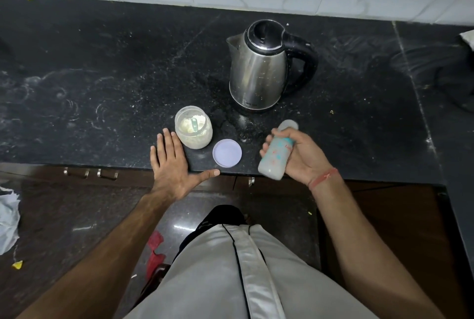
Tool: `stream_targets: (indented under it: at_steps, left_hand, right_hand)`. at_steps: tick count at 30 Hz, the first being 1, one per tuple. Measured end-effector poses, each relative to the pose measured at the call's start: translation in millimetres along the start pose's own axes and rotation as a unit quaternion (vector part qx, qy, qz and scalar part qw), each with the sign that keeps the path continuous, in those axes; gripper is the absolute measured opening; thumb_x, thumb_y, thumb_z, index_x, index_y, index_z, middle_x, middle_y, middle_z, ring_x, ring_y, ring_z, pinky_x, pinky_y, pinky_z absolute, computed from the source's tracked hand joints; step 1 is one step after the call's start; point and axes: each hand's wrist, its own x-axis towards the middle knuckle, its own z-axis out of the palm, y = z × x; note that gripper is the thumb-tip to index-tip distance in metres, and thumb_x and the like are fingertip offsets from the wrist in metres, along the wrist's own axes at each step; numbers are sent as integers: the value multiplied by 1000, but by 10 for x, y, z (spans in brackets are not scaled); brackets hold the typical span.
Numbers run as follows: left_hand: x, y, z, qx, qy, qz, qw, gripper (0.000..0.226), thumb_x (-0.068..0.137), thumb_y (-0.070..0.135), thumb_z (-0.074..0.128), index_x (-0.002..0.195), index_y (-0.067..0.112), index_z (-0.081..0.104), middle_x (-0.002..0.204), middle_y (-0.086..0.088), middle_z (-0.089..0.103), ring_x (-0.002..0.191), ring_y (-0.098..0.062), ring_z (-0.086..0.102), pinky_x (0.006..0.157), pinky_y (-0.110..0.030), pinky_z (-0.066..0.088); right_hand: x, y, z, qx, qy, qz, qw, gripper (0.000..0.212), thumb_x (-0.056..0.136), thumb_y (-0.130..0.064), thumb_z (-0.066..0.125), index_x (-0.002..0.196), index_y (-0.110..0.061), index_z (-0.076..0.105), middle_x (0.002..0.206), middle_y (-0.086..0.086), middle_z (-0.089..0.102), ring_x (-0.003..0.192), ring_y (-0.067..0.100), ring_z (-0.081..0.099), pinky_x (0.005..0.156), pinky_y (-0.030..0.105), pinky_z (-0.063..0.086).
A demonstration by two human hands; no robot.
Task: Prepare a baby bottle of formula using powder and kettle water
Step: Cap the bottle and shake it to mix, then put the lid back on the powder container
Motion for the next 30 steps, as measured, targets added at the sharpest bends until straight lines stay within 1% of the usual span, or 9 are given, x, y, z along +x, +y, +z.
stream_targets:
  at_steps: [2, 5, 8, 12, 16, 21, 25, 27, 30]
  left_hand:
    - [-7, -4, -3, -4, -3, 1, 1000, 175, 53, 120, 41, 172, 6, -16, 182, -13, -21, 168, -28, -24, 136, -56, -11]
    - [-13, 9, -3, -4, -3, 1, 1000, 175, 53, 120, 41, 172, 5, -16, 182, -13, -22, 168, -28, -25, 136, -55, -11]
    - [-5, 5, -9, -6, 1, 3, 1000, 176, 53, 121, 40, 173, 5, -15, 182, -14, -21, 168, -28, -24, 136, -55, -11]
    - [0, 19, -15, -9, -1, -6, 1000, 176, 51, 121, 39, 172, 6, -17, 182, -12, -24, 167, -27, -27, 136, -53, -12]
    - [-13, 35, -33, -11, -14, -8, 1000, 177, 51, 121, 39, 172, 6, -19, 181, -12, -27, 166, -26, -30, 135, -52, -14]
    - [-11, 33, -128, -33, -44, -14, 998, 178, 49, 120, 42, 171, 8, -21, 180, -9, -29, 165, -24, -32, 135, -52, -15]
    - [-47, 57, -284, -152, 50, -24, 987, 161, 49, 105, 75, 170, 15, 18, 179, -7, 24, 170, -27, 12, 137, -54, -3]
    - [-63, 103, -387, -198, 134, -17, 971, 145, 48, 99, 83, 159, 17, 36, 157, -3, 52, 152, -28, 46, 133, -56, 25]
    - [-16, 250, -551, -234, 152, -9, 960, 146, 46, 88, 94, 160, 16, 36, 153, -2, 54, 145, -26, 50, 122, -50, 42]
  right_hand:
    - [-2, 32, 31, -50, -19, 13, 998, 9, 93, -4, 69, 99, -11, 69, 91, 9, 69, 83, 23, 72, 92, 46, 64]
    - [71, 43, -2, 83, -1, -34, 996, 9, 91, -6, 72, 96, -12, 68, 91, 8, 67, 81, 23, 71, 92, 46, 62]
    - [28, 51, 59, -30, -21, -6, 999, 9, 96, -5, 71, 103, -11, 69, 93, 9, 69, 86, 25, 72, 96, 48, 62]
    - [27, 43, 89, -41, -6, -161, 986, 10, 100, -6, 71, 107, -12, 67, 101, 8, 70, 98, 28, 73, 108, 47, 57]
    - [43, -12, 144, -284, 25, -320, 904, 25, 95, -22, 85, 112, -16, 68, 108, 6, 70, 106, 20, 67, 98, 39, 56]
    - [85, 4, 177, -411, 29, -359, 837, 33, 97, -25, 84, 121, -13, 63, 121, 8, 72, 105, 12, 69, 96, 34, 61]
    - [133, 63, 139, -461, 23, -350, 815, 34, 97, -16, 84, 123, -10, 63, 121, 1, 69, 100, 2, 67, 82, 20, 59]
    - [123, 84, 135, -463, 25, -347, 815, 34, 97, -12, 83, 124, -6, 63, 120, -1, 67, 96, -2, 66, 77, 17, 59]
    - [110, 94, 145, -469, 30, -346, 812, 34, 97, -10, 82, 124, -5, 62, 118, -2, 67, 95, -5, 66, 78, 16, 58]
